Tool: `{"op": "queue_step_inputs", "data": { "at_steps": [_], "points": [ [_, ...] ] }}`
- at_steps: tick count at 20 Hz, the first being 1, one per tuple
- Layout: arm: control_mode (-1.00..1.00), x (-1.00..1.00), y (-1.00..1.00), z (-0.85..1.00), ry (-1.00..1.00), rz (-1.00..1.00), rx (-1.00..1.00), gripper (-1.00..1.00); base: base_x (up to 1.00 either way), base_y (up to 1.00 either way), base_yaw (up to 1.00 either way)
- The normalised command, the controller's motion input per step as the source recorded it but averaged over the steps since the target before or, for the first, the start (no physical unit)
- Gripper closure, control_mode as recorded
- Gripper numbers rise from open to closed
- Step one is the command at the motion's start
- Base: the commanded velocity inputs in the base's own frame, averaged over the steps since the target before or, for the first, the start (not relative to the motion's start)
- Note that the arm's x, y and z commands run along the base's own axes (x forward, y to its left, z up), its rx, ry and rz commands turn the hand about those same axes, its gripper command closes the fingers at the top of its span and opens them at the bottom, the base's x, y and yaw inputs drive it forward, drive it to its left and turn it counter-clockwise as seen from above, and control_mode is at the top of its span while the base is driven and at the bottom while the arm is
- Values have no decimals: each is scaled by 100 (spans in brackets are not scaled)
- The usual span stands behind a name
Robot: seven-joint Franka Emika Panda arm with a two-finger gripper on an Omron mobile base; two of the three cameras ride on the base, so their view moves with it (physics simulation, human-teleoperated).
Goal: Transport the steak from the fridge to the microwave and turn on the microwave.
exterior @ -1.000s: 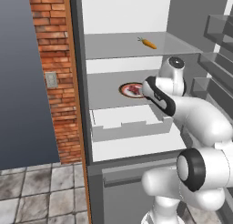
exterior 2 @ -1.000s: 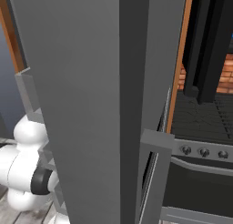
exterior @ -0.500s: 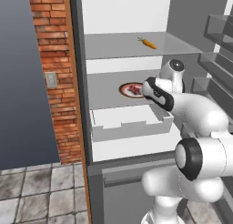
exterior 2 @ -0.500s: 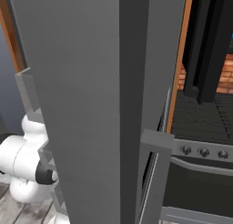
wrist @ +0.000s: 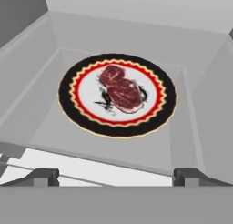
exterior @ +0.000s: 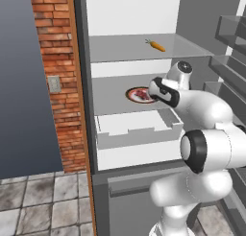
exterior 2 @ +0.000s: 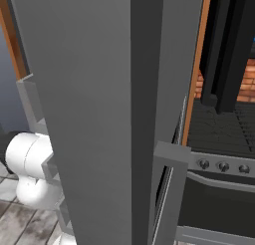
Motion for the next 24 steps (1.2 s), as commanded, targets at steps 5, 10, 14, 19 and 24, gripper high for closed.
{"op": "queue_step_inputs", "data": {
  "at_steps": [5, 10, 14, 19, 24],
  "points": [
    [-100, 19, 0, -18, 0, 1, 9, -100, 0, 0, 0],
    [-100, 19, 0, -12, 0, 0, 3, -100, 0, 0, 0],
    [-100, 23, 0, -6, 0, 0, 0, -100, 0, 0, 0],
    [-100, 15, 0, -6, 0, 2, 0, -100, 0, 0, 0],
    [-100, 10, 0, -9, 0, 4, 0, -100, 0, 0, 0]
  ]
}}
